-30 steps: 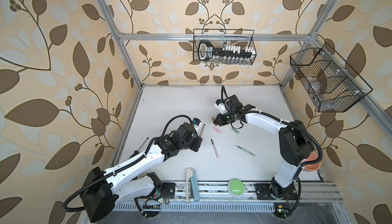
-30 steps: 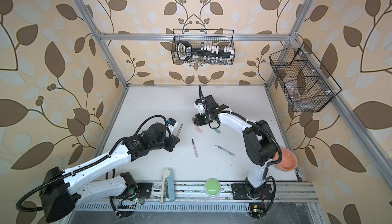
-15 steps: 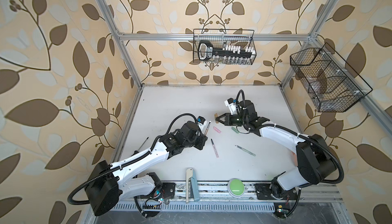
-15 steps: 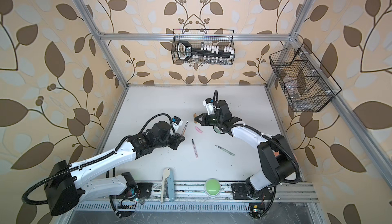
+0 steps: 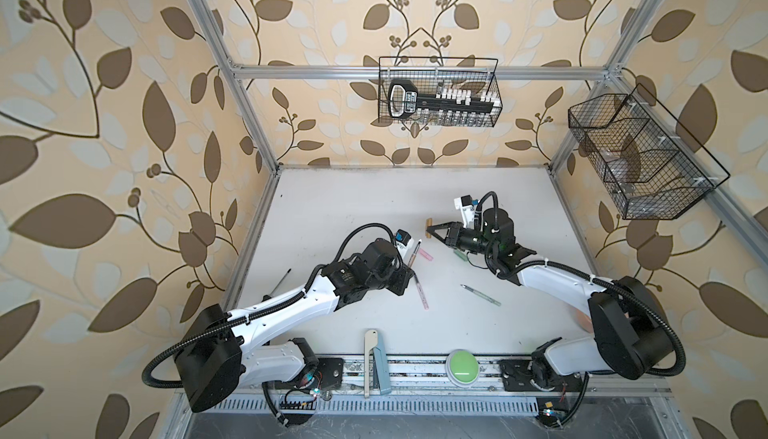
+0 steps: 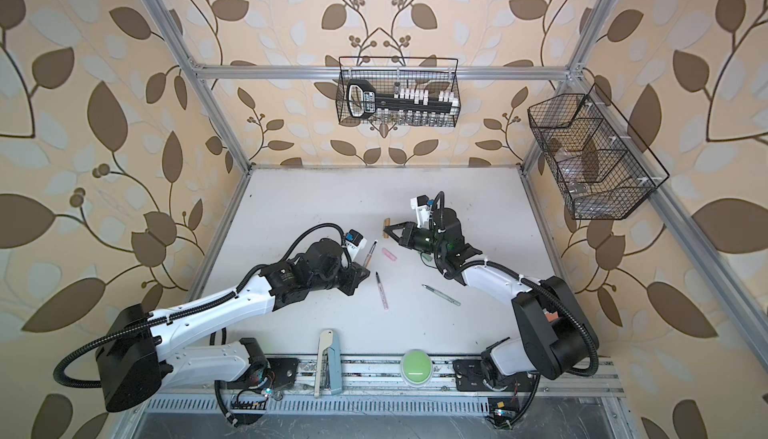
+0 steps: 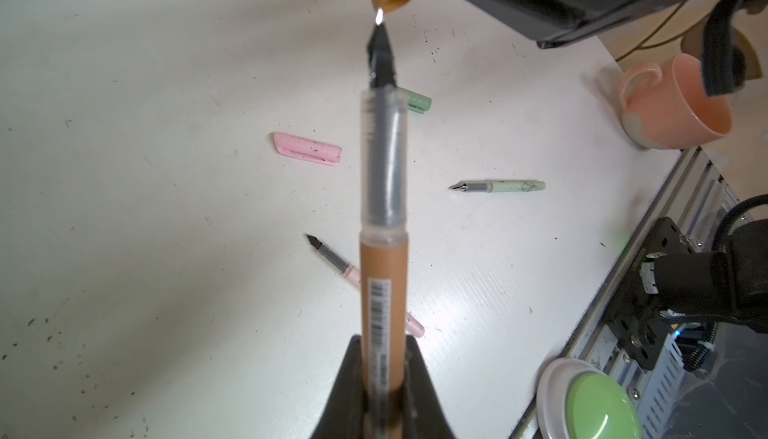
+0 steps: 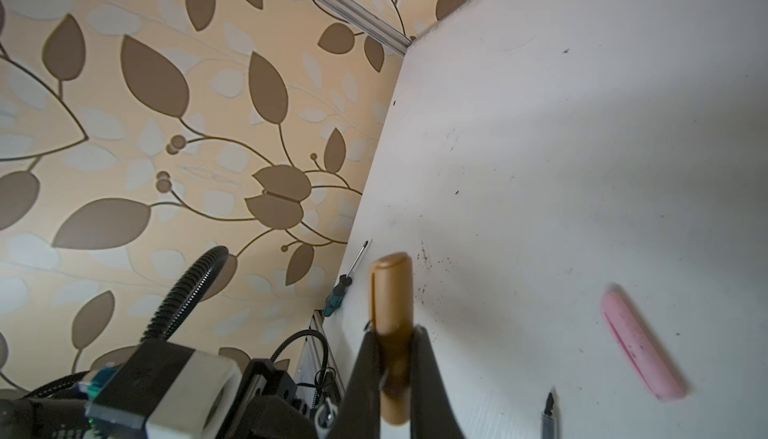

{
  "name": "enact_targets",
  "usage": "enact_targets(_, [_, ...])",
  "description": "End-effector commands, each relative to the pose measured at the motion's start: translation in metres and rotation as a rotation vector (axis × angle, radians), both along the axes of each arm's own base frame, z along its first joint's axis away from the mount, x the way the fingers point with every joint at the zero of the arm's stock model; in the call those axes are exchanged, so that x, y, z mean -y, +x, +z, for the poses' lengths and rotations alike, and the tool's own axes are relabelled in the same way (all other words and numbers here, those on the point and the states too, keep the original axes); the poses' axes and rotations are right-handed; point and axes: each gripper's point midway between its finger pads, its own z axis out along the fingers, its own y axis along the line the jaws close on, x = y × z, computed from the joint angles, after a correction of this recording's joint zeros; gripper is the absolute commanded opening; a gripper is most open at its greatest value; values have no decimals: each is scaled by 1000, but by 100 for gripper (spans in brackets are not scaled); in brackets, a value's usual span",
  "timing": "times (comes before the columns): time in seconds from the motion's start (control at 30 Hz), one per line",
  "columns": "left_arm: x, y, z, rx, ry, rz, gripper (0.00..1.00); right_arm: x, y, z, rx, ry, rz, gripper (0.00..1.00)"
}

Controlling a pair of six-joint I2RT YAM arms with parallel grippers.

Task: Insert the pens into the pen caps
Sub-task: 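Carry the tan cap with the right gripper toward the tan pen nib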

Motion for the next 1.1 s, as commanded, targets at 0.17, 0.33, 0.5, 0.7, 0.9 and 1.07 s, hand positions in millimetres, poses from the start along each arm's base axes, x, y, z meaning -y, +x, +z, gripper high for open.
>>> enact_targets(0.17, [18, 5, 35, 73, -77, -35, 0, 12, -6, 44, 100, 104, -126, 5])
enact_targets(0.33, [20, 3, 49, 103, -131, -40, 0, 18, -12, 54, 123, 109, -146, 5])
enact_targets(0.5, [22, -1, 57, 124, -179, -55, 0, 21, -18, 60, 136, 114, -160, 5])
enact_targets(0.7, [24, -1, 62, 124, -205, -53, 0, 25, -21, 65, 146, 111, -172, 5])
enact_targets(0.9, [25, -2, 64, 120, -218, -57, 0, 24, -20, 73, 162, 121, -172, 5])
enact_targets(1.07, [26, -4, 67, 115, -238, -57, 0, 21, -19, 81, 180, 141, -176, 5])
